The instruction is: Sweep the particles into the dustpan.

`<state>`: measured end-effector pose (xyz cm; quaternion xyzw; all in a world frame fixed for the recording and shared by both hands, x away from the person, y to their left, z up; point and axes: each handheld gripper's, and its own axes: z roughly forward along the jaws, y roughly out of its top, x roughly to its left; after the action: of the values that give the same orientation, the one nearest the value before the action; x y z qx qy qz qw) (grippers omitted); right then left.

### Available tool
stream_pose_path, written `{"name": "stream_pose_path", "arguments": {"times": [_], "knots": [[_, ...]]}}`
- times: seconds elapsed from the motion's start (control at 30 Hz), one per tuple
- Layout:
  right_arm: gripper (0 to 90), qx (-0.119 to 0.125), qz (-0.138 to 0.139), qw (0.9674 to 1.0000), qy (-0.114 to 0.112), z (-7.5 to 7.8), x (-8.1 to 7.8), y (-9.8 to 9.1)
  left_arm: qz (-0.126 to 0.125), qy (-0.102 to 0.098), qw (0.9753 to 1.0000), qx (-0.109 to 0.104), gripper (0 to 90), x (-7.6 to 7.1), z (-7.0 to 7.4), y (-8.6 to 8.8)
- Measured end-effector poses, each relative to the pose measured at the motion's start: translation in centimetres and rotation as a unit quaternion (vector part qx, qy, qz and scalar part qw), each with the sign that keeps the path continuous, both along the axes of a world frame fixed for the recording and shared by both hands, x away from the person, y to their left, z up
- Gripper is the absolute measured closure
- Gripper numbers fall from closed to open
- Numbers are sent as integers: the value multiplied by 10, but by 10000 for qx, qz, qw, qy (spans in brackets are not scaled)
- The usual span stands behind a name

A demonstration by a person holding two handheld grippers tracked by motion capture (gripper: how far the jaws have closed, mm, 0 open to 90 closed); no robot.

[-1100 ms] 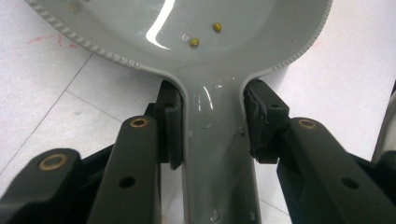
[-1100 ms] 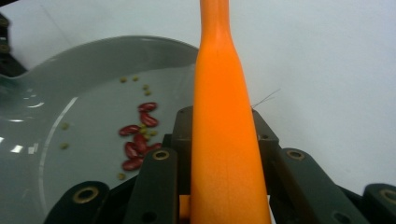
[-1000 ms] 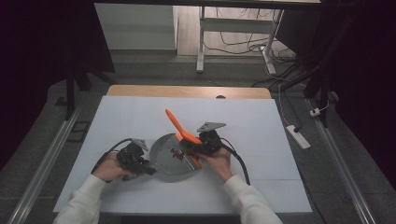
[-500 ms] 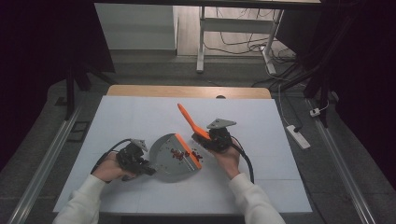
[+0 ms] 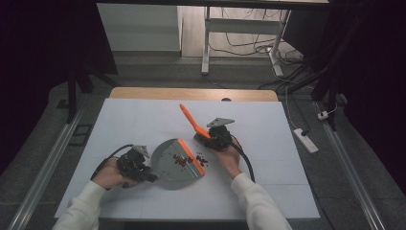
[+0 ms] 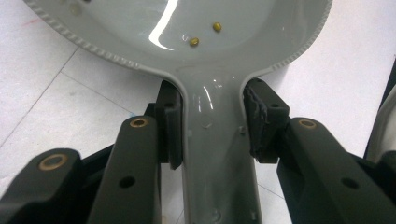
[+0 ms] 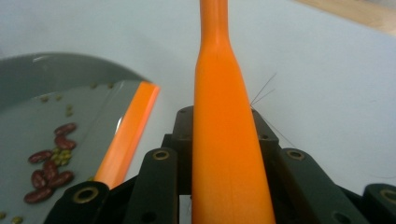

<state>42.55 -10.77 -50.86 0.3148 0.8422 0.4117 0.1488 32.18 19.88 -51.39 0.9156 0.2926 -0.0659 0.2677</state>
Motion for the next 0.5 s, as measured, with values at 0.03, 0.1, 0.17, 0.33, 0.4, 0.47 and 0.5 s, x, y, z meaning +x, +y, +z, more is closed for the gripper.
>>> {"name": "stream_pose_path", "arguments": {"times": [0.03,0.1,0.17,0.33,0.4,0.47,0.5], "knots": [[706,-22,44,10000,37,-2,-2,2,-2,4,10000,11,616,0,0,0],[706,-42,90,9999,75,-2,-7,5,-5,1,10000,11,617,1,-1,0],[706,-122,140,9998,89,-1,-14,9,-2,-4,10000,20,617,1,-1,0],[706,11,339,9990,288,-1,-28,15,6,-28,10000,8,617,0,-1,-1],[706,117,402,9982,426,-1,-32,17,2,-24,10000,25,617,0,-1,-1],[706,192,479,9976,456,0,-37,20,5,-26,10000,26,617,0,-1,-1],[707,250,537,9971,472,2,-39,21,5,-28,10000,23,617,0,-1,-1]]}}
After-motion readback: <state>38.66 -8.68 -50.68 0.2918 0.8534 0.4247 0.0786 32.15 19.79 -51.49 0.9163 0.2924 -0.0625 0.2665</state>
